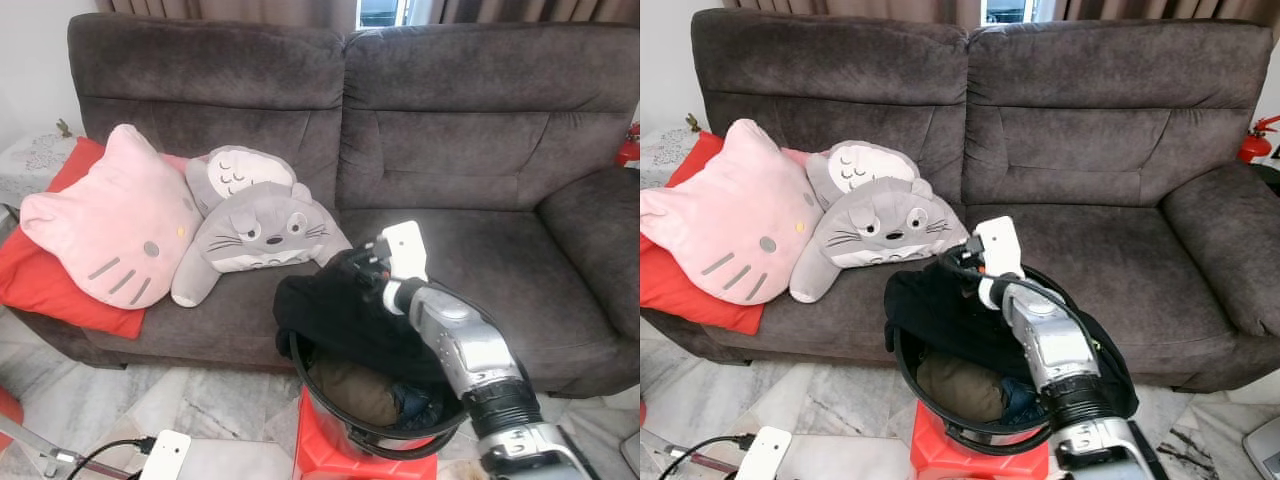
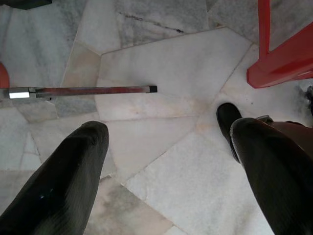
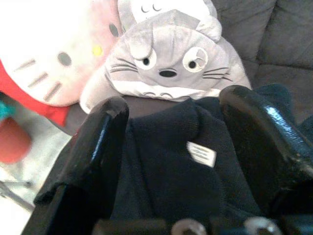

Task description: Hang hanger

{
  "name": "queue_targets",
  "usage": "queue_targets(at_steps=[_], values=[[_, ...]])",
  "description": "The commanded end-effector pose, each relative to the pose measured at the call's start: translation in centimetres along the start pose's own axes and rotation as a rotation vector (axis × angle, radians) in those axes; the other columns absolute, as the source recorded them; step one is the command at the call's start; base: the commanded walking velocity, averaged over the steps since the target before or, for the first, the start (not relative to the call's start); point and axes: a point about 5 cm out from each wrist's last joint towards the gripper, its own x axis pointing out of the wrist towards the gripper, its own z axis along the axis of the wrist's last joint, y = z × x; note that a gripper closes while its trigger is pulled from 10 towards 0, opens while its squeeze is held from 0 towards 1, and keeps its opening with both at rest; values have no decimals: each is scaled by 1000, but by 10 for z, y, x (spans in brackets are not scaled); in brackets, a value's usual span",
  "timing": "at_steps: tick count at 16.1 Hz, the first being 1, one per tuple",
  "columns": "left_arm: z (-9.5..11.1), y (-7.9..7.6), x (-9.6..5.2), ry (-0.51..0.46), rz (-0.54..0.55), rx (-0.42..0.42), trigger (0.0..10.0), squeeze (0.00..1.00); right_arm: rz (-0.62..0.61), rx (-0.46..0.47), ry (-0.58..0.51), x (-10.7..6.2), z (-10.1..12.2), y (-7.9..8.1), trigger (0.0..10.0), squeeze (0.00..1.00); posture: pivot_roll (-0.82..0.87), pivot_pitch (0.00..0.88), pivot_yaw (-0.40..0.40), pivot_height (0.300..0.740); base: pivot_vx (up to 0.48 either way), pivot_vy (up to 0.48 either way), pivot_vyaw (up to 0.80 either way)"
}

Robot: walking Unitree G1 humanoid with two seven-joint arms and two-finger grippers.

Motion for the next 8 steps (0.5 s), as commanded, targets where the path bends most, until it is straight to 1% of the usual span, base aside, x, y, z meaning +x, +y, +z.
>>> queue_targets(at_steps=[1,2,3,4,5,7,8], values=[[-1,1,0,6,-1,-6,10000,0,27,16,-15,1,7,1,10000,0,-126,0,9,740,0,0,0],[-1,0,0,5,-1,-7,10000,0,29,22,4,2,3,1,10000,816,-126,0,9,740,0,0,0],[-1,0,0,5,0,-8,10000,0,11,36,18,1,0,-1,10000,1000,-124,0,5,740,0,0,0],[-1,1,0,5,0,-9,10000,0,-6,44,23,0,-3,-1,10000,1000,-125,0,6,740,0,0,0],[-2,0,0,6,0,-7,10000,0,-75,101,4,-3,-3,-6,10000,1000,-125,0,4,740,0,0,0],[-2,0,0,7,0,-7,10000,0,-157,172,-14,-12,-5,-15,10000,1000,-129,0,7,740,0,0,0],[-2,0,0,8,-3,0,10000,0,-168,177,3,-18,-13,-17,10000,1000,-140,0,15,740,0,0,0]])
